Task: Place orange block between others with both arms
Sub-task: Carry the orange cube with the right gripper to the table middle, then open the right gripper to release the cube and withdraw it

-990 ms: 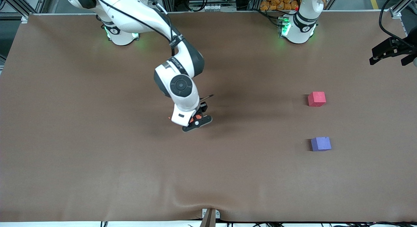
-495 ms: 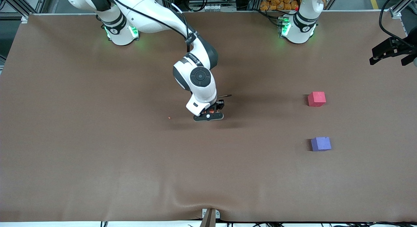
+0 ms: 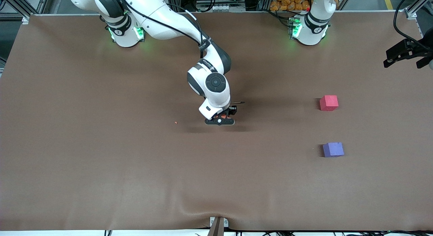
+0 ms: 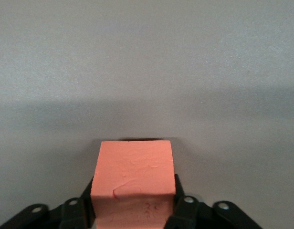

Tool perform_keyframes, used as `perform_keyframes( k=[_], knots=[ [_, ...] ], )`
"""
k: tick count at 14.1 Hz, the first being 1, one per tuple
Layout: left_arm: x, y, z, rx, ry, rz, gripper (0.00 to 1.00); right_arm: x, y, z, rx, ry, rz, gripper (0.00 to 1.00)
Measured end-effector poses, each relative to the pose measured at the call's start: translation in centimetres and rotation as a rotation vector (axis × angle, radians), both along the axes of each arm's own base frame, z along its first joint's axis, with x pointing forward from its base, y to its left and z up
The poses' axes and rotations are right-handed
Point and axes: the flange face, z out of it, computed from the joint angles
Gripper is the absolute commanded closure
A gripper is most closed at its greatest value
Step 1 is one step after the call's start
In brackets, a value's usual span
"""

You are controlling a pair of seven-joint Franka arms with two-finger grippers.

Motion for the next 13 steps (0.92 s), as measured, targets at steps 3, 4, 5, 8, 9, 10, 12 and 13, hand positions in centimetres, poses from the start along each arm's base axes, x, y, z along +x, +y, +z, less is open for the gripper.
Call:
perform_keyframes(
  k=[3,4,5,8,9,10,12,13],
  knots=[
    [0.1,0.0,-0.1,0.000,0.002,0.000,0.00,-0.2,0.1,-0.3,-0.003,0.003,0.002,0.00],
    [0.1,0.0,-0.1,0.000,0.002,0.000,0.00,-0.2,0.2,-0.3,-0.002,0.003,0.002,0.00],
    [0.1,0.0,-0.1,0.000,0.002,0.000,0.00,-0.2,0.2,-0.2,-0.001,0.001,0.003,0.00],
    [0.1,0.0,-0.1,0.000,0.002,0.000,0.00,0.0,0.5,0.6,0.004,-0.002,0.005,0.00],
    [0.1,0.0,-0.1,0.000,0.000,0.000,0.00,0.0,0.7,1.0,0.007,-0.004,0.006,0.00],
    [0.1,0.0,0.0,0.000,-0.002,0.000,0.00,0.0,0.8,1.6,0.008,-0.004,0.008,0.00],
    [0.2,-0.1,0.0,0.000,-0.009,-0.001,0.00,0.2,0.9,3.5,0.012,-0.008,0.011,0.00],
    [0.3,-0.1,0.1,0.000,-0.017,-0.003,0.00,0.3,0.7,4.9,0.009,-0.007,0.019,0.00]
  ],
)
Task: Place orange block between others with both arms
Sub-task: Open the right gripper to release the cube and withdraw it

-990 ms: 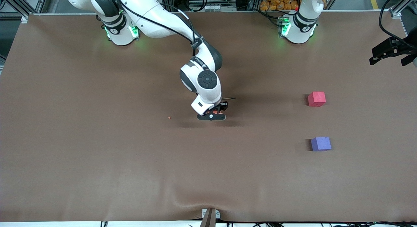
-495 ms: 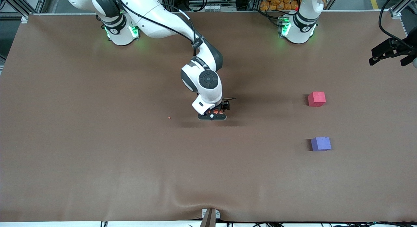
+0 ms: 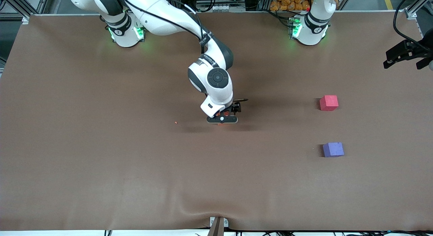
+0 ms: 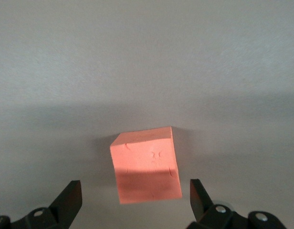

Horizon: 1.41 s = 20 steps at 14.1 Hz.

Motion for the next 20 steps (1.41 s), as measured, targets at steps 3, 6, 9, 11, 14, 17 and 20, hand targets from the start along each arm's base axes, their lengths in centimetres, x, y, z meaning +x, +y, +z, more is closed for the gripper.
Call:
perform_keyframes(
  k=[3,6,9,11,14,17,20],
  knots=[
    [0.4,-0.1,0.2,0.000,-0.019,-0.003,0.00,1.3,-2.7,3.8,-0.039,0.032,0.063,0.00],
    [0.8,-0.2,-0.1,0.000,-0.017,-0.004,0.00,4.1,-7.2,6.3,-0.044,0.044,0.078,0.00],
    [1.0,-0.2,-0.2,0.000,-0.019,-0.004,0.00,6.4,-12.3,9.3,-0.031,0.034,0.068,0.00],
    [1.0,-0.3,-0.1,0.000,-0.024,-0.005,0.00,7.7,-16.6,11.7,-0.019,0.022,0.078,0.00],
    [1.1,-0.3,0.0,0.000,-0.033,-0.006,0.00,10.0,-24.8,14.7,-0.003,0.000,0.135,0.00],
    [1.2,-0.7,0.0,0.000,-0.034,-0.014,0.00,11.4,-33.2,16.7,0.005,-0.010,0.213,0.00],
    [1.2,-0.9,0.0,0.000,-0.034,-0.016,0.00,11.4,-39.7,19.2,0.011,0.020,0.265,0.00]
  ],
)
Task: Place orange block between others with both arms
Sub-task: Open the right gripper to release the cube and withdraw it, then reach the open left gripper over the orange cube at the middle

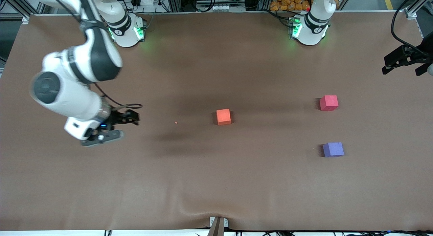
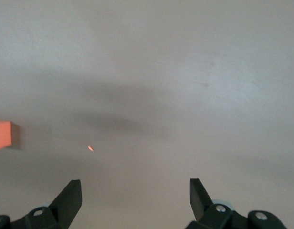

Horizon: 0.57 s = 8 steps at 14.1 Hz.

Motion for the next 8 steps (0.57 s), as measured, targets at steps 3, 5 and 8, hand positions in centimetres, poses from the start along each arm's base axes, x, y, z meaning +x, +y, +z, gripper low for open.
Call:
perform_keyframes(
  k=[3,5,8],
  knots=[
    [0.1,-0.8,-0.1,0.001,0.002,-0.014,0.00,-1.3,-4.5,3.2,0.005,0.037,0.002,0.00],
    [0.4,-2.7,-0.9,0.001,0.017,-0.038,0.00,-1.7,-5.7,3.4,0.003,0.051,-0.011,0.00],
    [1.3,-5.6,-2.9,0.002,0.053,-0.054,0.00,-1.9,-7.1,1.9,-0.004,0.080,-0.023,0.00]
  ],
)
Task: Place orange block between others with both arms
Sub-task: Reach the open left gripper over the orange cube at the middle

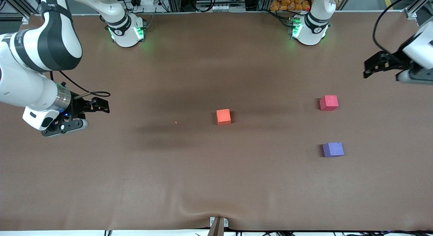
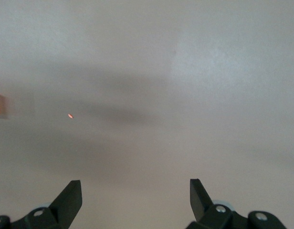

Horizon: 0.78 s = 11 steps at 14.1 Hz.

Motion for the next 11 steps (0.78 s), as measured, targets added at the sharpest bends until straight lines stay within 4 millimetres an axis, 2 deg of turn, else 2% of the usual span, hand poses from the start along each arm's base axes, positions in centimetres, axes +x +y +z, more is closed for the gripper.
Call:
perform_keyframes(
  k=[2,3,5,8,9,11],
  knots=[
    [0.8,-2.3,-2.0,0.000,0.034,-0.004,0.00,0.0,-1.5,-0.8,-0.014,0.012,-0.002,0.00],
    [1.3,-4.7,-3.5,0.000,0.050,0.001,0.00,0.1,-2.4,-1.1,-0.022,0.012,-0.002,0.00],
    [1.9,-10.9,-6.5,-0.004,0.052,0.035,0.00,0.1,-3.2,-1.1,-0.069,0.007,0.009,0.00],
    [1.2,-21.9,-11.6,0.005,0.081,0.132,0.00,0.1,-3.8,-0.6,-0.101,0.003,0.013,0.00],
    [1.0,-24.9,-13.1,0.004,0.086,0.155,0.00,0.0,-4.5,-0.2,-0.101,0.008,0.002,0.00],
    [1.2,-29.6,-16.5,-0.017,0.079,0.178,0.00,-0.2,-6.1,1.3,-0.099,0.000,-0.023,0.00]
  ],
)
